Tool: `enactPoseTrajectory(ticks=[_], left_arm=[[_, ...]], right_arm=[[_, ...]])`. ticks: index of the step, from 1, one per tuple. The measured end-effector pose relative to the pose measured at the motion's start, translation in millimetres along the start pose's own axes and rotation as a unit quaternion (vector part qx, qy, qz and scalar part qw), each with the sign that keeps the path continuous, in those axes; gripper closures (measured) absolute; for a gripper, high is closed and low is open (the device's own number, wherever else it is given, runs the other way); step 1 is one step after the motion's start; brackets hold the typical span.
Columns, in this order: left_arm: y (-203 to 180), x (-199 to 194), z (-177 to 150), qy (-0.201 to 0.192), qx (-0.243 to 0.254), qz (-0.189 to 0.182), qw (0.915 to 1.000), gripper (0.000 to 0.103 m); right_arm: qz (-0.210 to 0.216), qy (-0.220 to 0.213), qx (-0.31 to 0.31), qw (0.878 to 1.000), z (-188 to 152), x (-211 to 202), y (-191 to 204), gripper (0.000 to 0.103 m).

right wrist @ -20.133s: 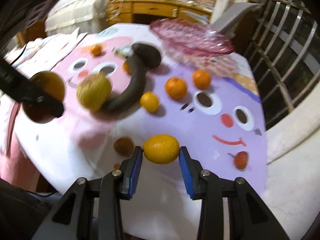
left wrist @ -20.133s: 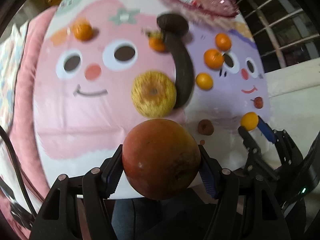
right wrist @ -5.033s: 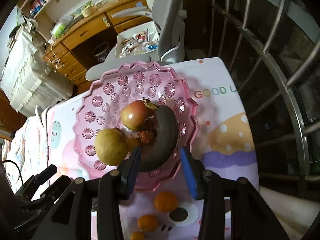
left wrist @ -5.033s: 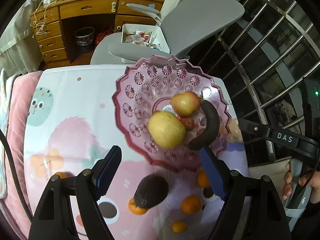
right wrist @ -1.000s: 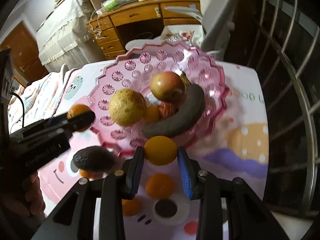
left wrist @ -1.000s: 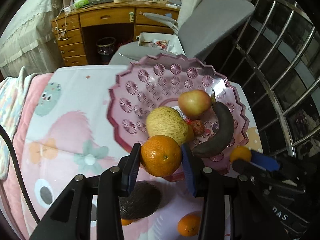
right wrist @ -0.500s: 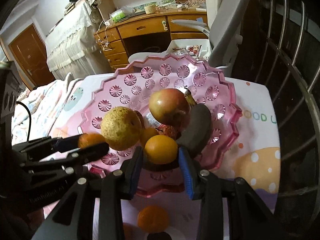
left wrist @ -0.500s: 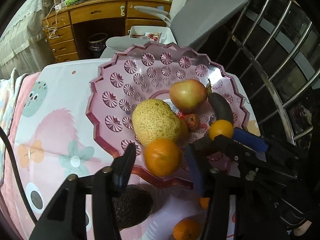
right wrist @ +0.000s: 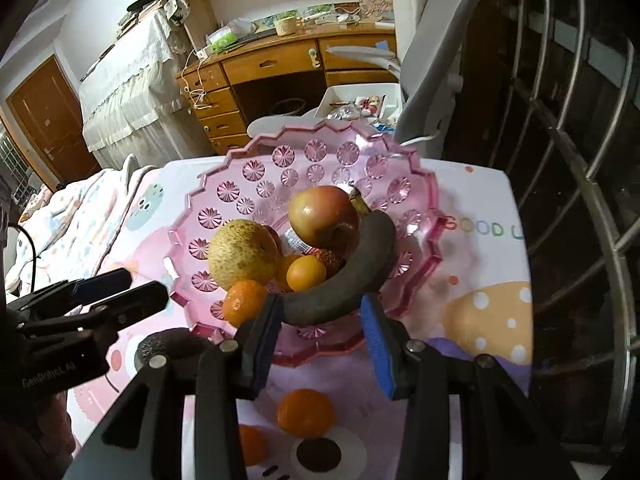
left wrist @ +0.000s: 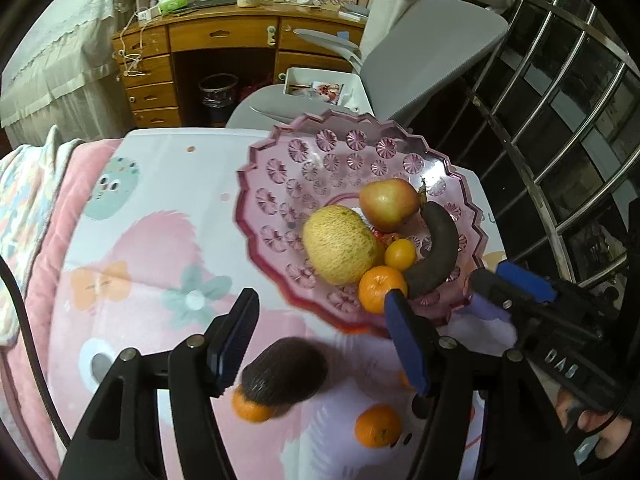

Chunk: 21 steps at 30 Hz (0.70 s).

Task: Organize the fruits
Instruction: 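Withdraw both grippers from the bowl toward the avocado and mandarins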

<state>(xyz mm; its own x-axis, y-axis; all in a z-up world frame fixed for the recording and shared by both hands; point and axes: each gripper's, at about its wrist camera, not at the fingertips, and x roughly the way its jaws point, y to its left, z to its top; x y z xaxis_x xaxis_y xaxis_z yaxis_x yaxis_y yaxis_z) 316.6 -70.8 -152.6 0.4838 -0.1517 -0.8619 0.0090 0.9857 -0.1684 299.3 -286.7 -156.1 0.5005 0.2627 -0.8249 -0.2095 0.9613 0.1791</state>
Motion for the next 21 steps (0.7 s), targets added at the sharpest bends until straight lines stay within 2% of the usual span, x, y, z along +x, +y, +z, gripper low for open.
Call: enactPoseTrajectory(ticks=[4,6,10,14,21], left_arm=[[10.8,-24.8,-7.9,-0.001,-0.002,0.011,0.9999,0.034],[17.9,-34.9,-13.2,-0.001,-0.006,0.015,0.9999,0.030],[33.0,-48.5,-25.7,0.012,-0.007,0.020,0.9997,0.029],[44.0,-53.0,-35.0,0.028,0.004,0.018,0.9994,0.028],[52.4,-44.0,-34.2,0.061,0.048,-0.003,0.9970,0.024]], right_arm=[[-0.003,-0.008,0.011,1.000,-3.0,-21.8,1.3,0.061],[-0.001,-0.013,0.017,1.000,-4.4,-31.1,2.9,0.061],[0.006,-0.008,0.046,0.999,-9.3,-45.2,5.5,0.061],[0.013,-0.007,0.080,0.997,-17.3,-58.1,8.0,0.061],[-0.006,0.010,0.129,0.992,-39.1,-64.4,18.8,0.061]])
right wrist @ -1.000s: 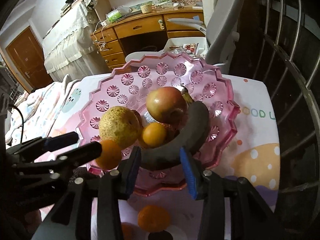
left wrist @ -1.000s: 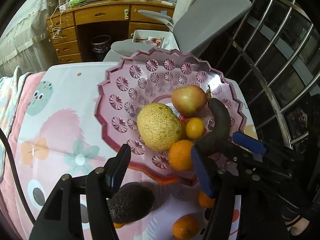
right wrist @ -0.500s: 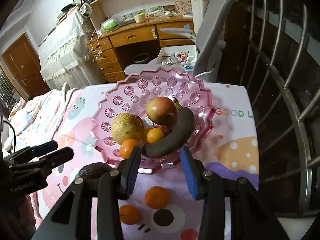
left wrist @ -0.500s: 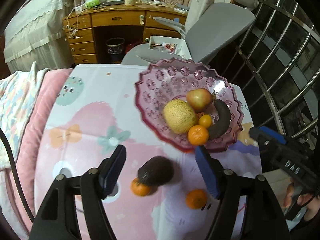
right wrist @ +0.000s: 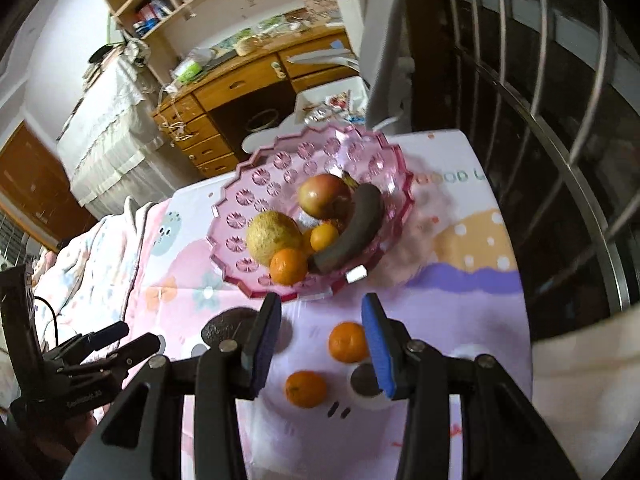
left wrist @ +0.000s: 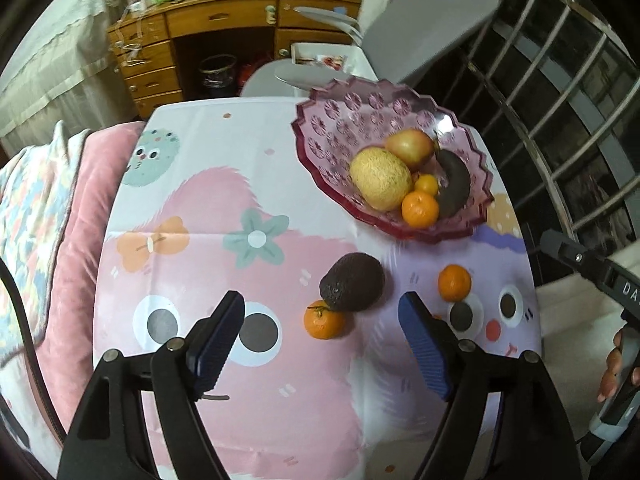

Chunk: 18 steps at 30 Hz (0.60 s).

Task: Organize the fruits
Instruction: 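Withdraw both grippers from the bowl toward the avocado and mandarins, then grasp the avocado with the left gripper while the right grasps a mandarin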

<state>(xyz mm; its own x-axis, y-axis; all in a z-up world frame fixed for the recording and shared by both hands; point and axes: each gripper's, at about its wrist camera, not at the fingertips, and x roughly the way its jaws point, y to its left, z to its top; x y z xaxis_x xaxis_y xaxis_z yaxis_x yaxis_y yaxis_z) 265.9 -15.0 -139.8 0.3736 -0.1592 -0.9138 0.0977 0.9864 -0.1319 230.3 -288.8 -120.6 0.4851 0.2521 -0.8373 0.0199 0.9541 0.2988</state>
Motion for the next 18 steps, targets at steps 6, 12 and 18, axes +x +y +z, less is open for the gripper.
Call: enactPoseTrajectory(ticks=[6,12,18], left_arm=[[-4.8,12.2,11.6,0.029,0.069,-0.028,0.9968,0.020],[-15.3,30.4,16.0,0.061,0.155,-0.046,0.9850,0.013],[-22.5,62.0,18.3,0.087,0.201,-0.046,0.9747,0.013]], right_arm=[[-0.024,0.018,0.059,0.998,-29.1,7.6,4.4,0.060],[-0.049,0.009,0.124,0.991,-56.4,19.4,7.2,0.041],[-0.060,0.007,0.158,0.986,-79.6,38.4,11.8,0.041]])
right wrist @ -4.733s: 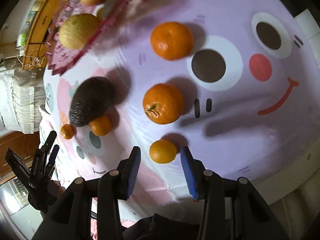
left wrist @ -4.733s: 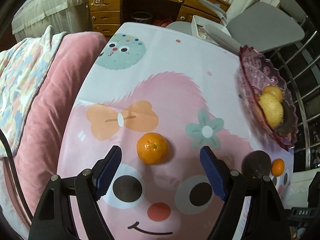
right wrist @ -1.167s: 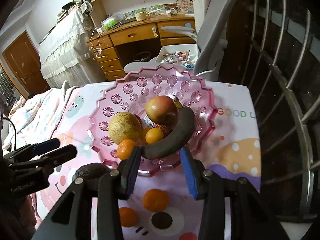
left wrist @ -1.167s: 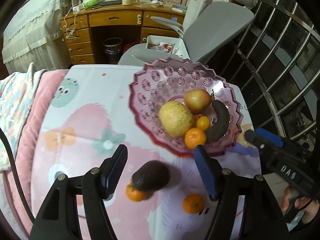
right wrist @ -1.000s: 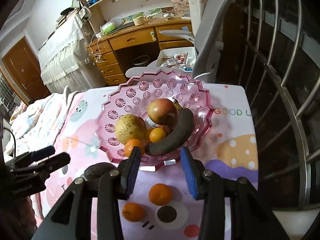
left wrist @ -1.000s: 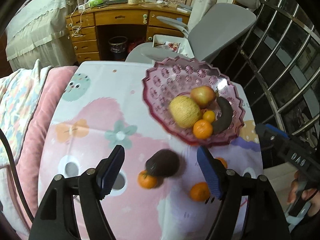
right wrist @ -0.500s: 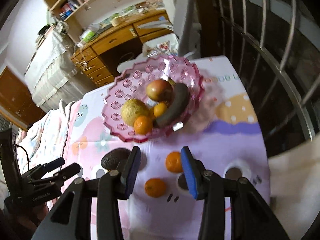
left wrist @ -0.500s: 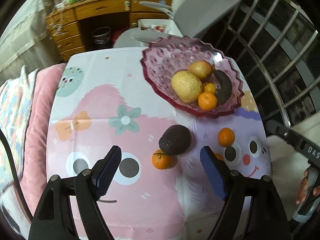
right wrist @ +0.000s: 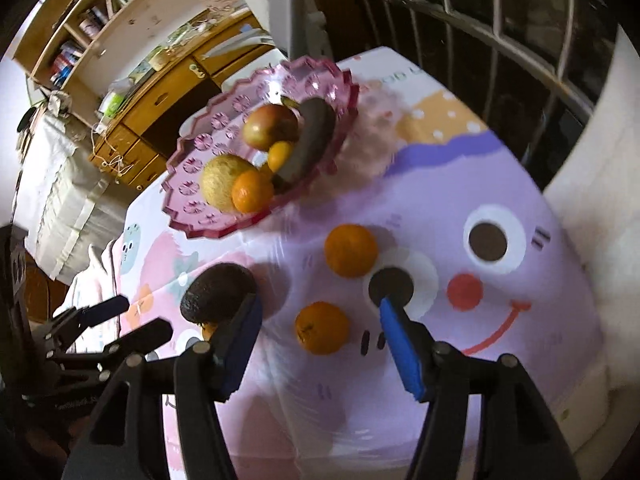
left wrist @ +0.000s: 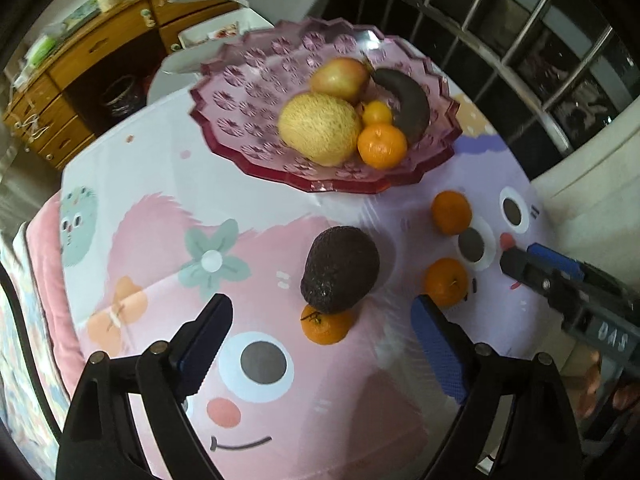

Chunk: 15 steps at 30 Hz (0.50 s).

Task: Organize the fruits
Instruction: 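Grasp the avocado with the left gripper while the right grasps a mandarin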

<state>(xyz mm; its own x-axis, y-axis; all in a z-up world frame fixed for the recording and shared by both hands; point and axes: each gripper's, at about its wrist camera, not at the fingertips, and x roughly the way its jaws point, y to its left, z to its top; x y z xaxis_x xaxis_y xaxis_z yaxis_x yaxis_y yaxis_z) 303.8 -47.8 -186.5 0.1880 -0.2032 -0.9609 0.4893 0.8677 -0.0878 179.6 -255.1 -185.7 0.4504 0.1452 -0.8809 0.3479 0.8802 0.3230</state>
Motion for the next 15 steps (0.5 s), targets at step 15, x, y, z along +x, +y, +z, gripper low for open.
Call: enactPoseTrajectory(ticks=[15], left_arm=[[-2.0,75.1,18.6,0.037,0.008,-0.038,0.9986,0.013]], right_arm=[[-0.038,-0.038,-0.065,0.996,-47.3,44.8,8.6,0.041]])
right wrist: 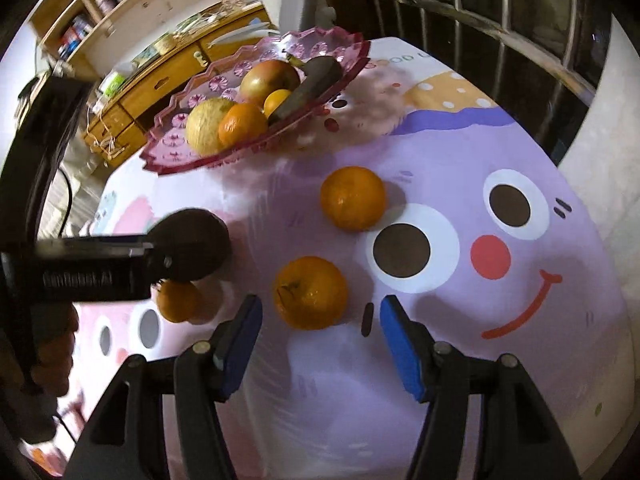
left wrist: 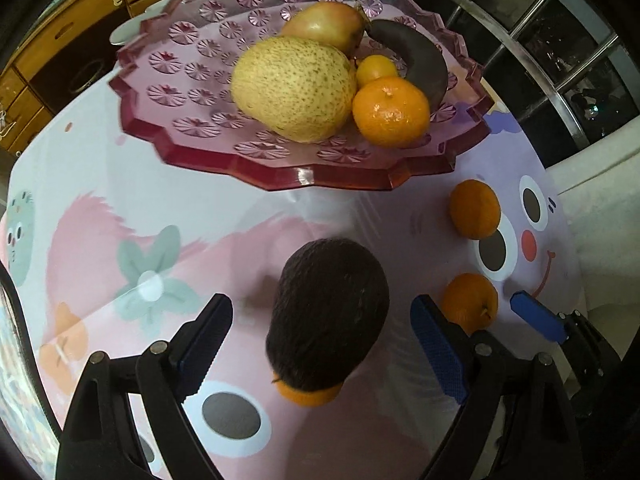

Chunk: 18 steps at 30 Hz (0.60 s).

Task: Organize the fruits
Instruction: 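Grasp the avocado with the left gripper while the right grasps a mandarin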

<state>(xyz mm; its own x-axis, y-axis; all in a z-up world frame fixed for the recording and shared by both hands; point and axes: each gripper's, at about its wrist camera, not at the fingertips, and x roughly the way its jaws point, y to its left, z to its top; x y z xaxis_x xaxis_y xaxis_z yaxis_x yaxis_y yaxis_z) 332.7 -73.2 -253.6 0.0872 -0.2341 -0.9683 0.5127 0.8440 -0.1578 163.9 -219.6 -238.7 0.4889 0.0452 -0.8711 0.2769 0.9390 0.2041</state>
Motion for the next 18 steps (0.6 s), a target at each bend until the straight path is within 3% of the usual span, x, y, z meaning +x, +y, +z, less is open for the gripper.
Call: enactPoseTrajectory(ticks=[7,15,18], left_arm=[[3.4,18.9,4.5,0.003,-0.010,-0.006,0.9999,0.014],[9.3,22.0,1.7,-0.005,-0.021,-0.013,0.9997,0.032],[9.0,20.9,-1.1,-0.013,-0.023,-0.026,0.9993,0.042]], right_arm=[[-0.009,-0.011,-0.029,0.999,-1.3,16.8,4.0,0.042],[-0.007,-0.014,-0.071,0.997,-3.3,23.3,14.3,0.056],[-0.012,-0.017,-0.079,0.997,-5.1,23.0,17.2,0.057]])
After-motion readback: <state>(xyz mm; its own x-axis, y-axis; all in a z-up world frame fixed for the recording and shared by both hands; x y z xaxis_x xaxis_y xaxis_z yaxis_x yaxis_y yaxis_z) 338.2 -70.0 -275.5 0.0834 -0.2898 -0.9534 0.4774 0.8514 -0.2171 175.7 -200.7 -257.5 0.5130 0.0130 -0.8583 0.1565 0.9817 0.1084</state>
